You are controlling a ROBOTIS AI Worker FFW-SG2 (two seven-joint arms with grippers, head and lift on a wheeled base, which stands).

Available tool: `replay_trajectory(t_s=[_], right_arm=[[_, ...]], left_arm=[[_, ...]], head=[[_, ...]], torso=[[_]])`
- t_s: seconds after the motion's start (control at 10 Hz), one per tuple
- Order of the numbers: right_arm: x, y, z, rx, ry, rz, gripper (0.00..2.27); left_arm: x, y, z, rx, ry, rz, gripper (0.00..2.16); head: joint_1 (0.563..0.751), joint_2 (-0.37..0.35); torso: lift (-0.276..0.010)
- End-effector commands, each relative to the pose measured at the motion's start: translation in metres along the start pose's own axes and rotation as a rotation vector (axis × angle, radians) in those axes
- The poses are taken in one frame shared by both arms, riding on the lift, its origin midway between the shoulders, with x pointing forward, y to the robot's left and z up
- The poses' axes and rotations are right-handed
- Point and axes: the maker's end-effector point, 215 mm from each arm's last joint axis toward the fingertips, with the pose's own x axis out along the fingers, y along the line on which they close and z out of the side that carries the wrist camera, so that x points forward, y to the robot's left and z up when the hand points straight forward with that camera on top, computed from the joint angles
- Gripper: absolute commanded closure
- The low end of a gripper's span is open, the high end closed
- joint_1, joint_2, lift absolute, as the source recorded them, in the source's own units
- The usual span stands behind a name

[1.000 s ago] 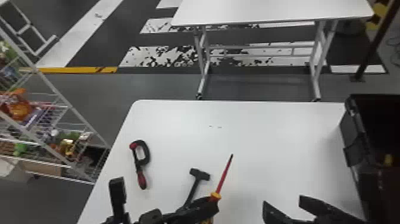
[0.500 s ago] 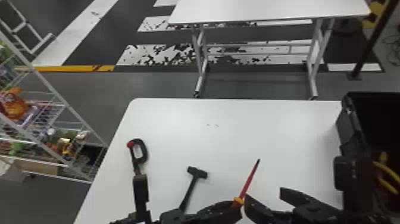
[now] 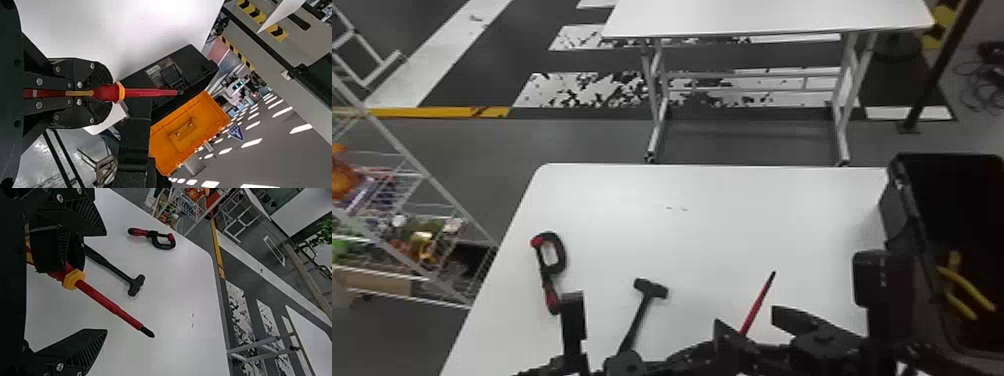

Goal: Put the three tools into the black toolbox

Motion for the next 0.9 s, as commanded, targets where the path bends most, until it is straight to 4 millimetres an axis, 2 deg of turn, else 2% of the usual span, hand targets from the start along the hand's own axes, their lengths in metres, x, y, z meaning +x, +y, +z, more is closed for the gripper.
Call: replay_trajectory(t_s=[0.0, 0.1, 0.2, 0.3, 0.4, 0.8], right_arm=[[0.005, -0.001, -0.001, -0.001, 0.007, 0.002, 0.15], [0.007, -0.001, -0.005, 0.002, 0.016, 0.004, 0.44], [0.008, 0.0, -0.004, 0.002, 0.016, 0.007, 1.06], [0.008, 0.0, -0.012, 0.005, 0.045, 0.007, 2.18], [0.009, 0.001, -0.016, 0.001, 0.061, 0.003, 2.24], [0.008, 0.003, -0.017, -0.011, 0.065, -0.009, 2.24]], left_arm=[[0.004, -0.003, -0.001, 0.001, 0.004, -0.008, 1.89], [0.006, -0.004, -0.001, 0.005, 0.006, -0.012, 1.89], [0.008, -0.004, -0.002, 0.01, 0.009, -0.012, 1.89], [0.008, -0.001, -0.002, 0.02, 0.005, -0.006, 1.89], [0.009, 0.001, 0.0, 0.026, 0.0, -0.005, 1.89], [0.009, 0.007, 0.0, 0.035, -0.007, 0.009, 1.89]], head=[[0.695, 0.16], [0.695, 0.158], [0.695, 0.155], [0.695, 0.153], [0.695, 0.153], [0.695, 0.164]], torso=[[-0.051], [-0.051], [-0.051], [-0.051], [-0.051], [-0.051]])
